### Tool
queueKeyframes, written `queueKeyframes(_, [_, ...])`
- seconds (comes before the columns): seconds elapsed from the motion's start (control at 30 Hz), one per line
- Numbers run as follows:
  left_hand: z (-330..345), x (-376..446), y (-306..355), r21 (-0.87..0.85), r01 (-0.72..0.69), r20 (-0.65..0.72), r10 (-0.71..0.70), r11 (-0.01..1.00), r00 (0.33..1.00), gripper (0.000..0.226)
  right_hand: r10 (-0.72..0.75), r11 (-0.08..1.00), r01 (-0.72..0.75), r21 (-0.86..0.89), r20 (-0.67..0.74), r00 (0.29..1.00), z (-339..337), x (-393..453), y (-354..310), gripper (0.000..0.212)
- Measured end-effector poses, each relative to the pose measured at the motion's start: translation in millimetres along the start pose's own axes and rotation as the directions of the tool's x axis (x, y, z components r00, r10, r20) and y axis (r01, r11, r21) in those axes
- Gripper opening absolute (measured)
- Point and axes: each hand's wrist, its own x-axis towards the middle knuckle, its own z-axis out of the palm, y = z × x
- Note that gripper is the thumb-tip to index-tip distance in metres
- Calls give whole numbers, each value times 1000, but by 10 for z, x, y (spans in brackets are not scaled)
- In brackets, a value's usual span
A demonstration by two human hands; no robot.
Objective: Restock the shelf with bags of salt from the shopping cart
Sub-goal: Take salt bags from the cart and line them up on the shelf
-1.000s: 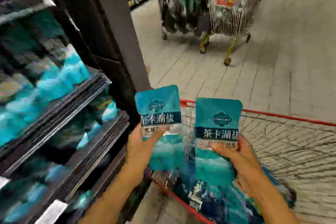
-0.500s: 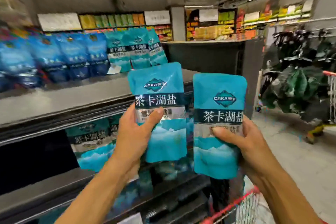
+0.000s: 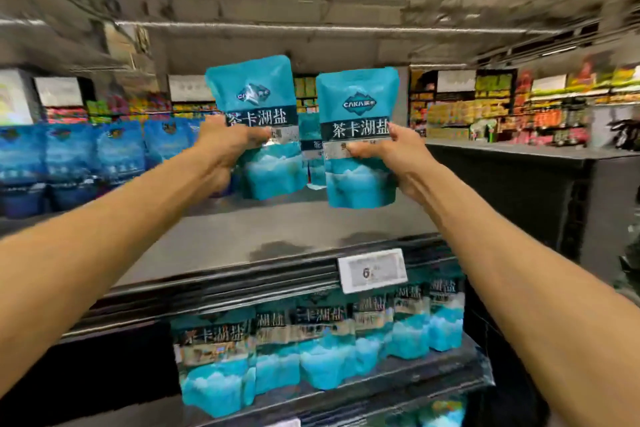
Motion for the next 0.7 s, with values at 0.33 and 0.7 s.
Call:
queueKeyframes(0.33, [266,1587,-1143,194,158,-96,-141,968,985,33,261,957,-267,-111,-64,963,83,1645,778,43])
queueKeyframes(0.7, [62,2174,-1594,520,137,143,-244,843,959,43,338,726,-209,-655,75,938,70,2267,1189,80])
